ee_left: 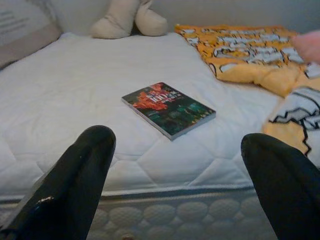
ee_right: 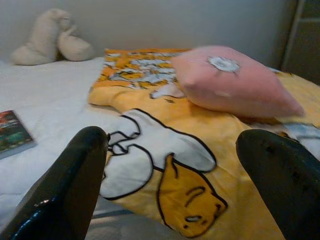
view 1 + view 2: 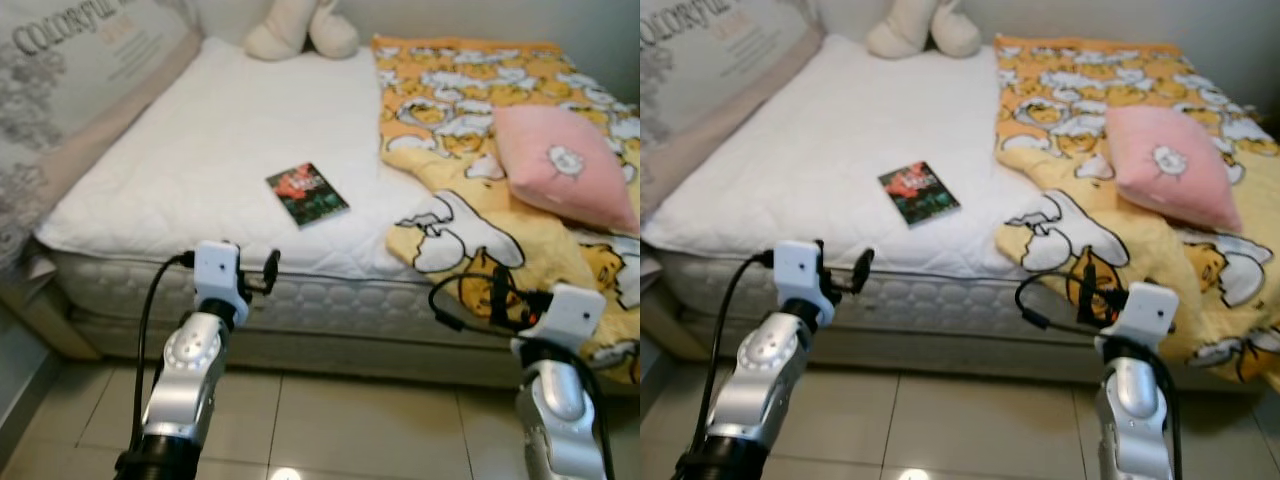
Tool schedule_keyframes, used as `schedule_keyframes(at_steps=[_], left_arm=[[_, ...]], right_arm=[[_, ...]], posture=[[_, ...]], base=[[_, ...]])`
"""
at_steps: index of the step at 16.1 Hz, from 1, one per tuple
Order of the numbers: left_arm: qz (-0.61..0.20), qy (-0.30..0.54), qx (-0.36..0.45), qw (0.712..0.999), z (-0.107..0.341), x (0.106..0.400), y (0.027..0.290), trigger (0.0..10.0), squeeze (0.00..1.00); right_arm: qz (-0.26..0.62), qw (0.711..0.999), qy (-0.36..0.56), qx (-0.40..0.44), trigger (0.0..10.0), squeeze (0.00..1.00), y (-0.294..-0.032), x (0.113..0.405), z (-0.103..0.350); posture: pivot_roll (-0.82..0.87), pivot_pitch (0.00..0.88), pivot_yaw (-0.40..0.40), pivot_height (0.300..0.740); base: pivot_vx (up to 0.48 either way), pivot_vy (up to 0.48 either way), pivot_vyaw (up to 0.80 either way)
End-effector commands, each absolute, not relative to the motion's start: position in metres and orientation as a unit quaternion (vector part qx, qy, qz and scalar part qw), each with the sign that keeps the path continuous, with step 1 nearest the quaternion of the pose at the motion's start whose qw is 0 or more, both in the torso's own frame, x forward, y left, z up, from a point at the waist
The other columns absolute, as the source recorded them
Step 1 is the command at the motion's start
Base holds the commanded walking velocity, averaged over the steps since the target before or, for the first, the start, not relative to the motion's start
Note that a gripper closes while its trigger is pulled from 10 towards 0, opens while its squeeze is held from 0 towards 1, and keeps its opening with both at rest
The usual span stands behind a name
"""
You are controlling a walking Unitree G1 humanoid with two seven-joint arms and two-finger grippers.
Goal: Clean up the room
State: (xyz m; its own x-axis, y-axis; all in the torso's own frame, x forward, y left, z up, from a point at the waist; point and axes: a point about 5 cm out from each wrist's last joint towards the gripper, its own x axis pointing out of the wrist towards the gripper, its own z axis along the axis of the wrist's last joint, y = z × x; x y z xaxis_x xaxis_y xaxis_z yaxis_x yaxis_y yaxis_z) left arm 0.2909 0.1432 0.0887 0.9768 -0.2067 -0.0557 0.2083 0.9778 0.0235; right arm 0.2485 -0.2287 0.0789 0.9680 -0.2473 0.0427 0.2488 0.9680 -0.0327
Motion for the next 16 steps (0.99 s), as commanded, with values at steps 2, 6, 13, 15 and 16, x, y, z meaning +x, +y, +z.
schedule_keyframes(at_steps=[2, 6, 13, 15, 16], left_arm=[[-0.129, 0.017, 0.031, 0.991, 0.091, 0.292, 0.135, 10.0, 0.00], [-0.126, 0.018, 0.031, 0.991, 0.091, 0.295, 0.132, 10.0, 0.00], [-0.132, 0.013, 0.029, 0.991, 0.091, 0.298, 0.126, 10.0, 0.00], [-0.134, 0.013, 0.030, 0.990, 0.091, 0.299, 0.125, 10.0, 0.00], [-0.138, 0.012, 0.032, 0.990, 0.091, 0.300, 0.125, 10.0, 0.00]], right_arm=[[-0.100, 0.995, -0.012, -0.024, 10.0, 0.00, -0.217, 0.250, 0.079], [-0.114, 0.993, 0.018, 0.031, 10.0, 0.00, -0.216, 0.251, 0.076], [-0.085, 0.996, 0.025, -0.003, 10.0, 0.00, -0.208, 0.252, 0.073], [-0.085, 0.996, 0.027, -0.004, 10.0, 0.00, -0.208, 0.252, 0.072], [-0.084, 0.996, 0.031, -0.004, 10.0, 0.00, -0.207, 0.252, 0.069]], posture=[[-0.06, 0.000, 0.049, 0.740], [-0.07, 0.000, 0.044, 0.740], [-0.08, 0.000, 0.045, 0.740], [-0.08, 0.000, 0.049, 0.740], [-0.07, 0.000, 0.052, 0.740]], base=[[0.000, -0.454, 0.00], [0.000, -0.439, 0.00], [0.000, -0.422, 0.00], [0.000, -0.416, 0.00], [0.000, -0.416, 0.00]])
